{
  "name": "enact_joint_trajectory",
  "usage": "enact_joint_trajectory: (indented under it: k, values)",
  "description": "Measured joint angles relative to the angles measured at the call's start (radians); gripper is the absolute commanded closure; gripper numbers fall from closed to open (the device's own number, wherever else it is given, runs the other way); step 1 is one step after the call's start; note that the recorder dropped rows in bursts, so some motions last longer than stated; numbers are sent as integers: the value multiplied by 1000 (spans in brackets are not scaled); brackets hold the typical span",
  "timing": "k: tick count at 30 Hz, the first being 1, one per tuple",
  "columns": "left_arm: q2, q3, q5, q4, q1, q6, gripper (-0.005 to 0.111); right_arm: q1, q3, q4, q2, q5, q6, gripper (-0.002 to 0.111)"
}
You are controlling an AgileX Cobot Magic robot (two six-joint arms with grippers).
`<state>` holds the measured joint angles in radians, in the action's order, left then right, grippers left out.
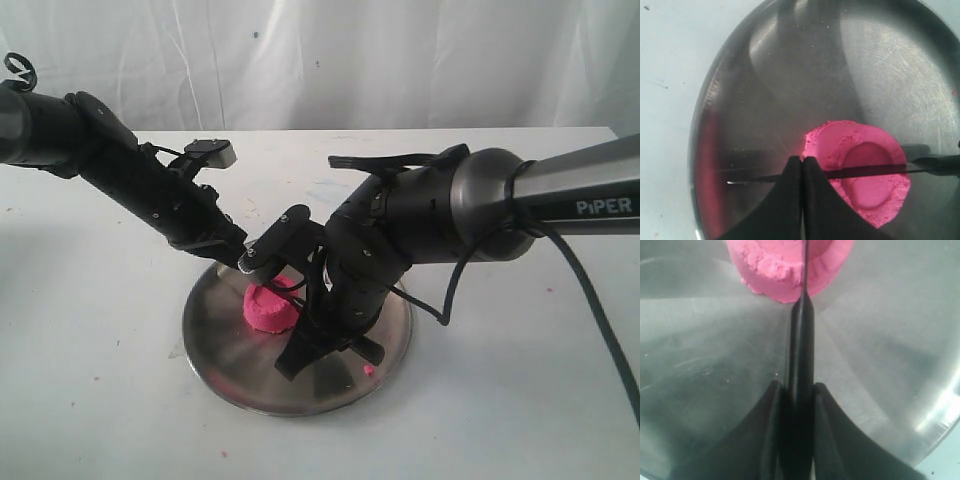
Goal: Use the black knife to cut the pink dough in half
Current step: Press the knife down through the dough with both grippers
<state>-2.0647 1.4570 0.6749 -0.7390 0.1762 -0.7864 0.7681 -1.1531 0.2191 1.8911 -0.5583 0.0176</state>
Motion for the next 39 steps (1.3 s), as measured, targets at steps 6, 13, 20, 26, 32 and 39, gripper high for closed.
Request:
enact_joint_trajectory:
  k: [6, 13, 20, 26, 32, 39]
  values:
    - [0, 0, 0, 0, 0, 0, 107, 0, 0, 0, 0, 0, 3, 108]
    - [-7, 0, 0, -4, 0, 0, 107, 0, 0, 0, 0, 0, 3, 108]
    - [-30, 5, 0, -16, 0, 0, 107, 0, 0, -2, -10, 0, 3, 108]
    - [-37, 5, 0, -20, 0, 0, 107, 0, 0, -2, -10, 0, 3, 108]
    - [-39, 5, 0, -18, 0, 0, 107, 0, 0, -2, -10, 0, 3, 108]
    - [-35, 5, 0, -14, 2, 0, 107, 0, 0, -2, 3, 0, 3, 108]
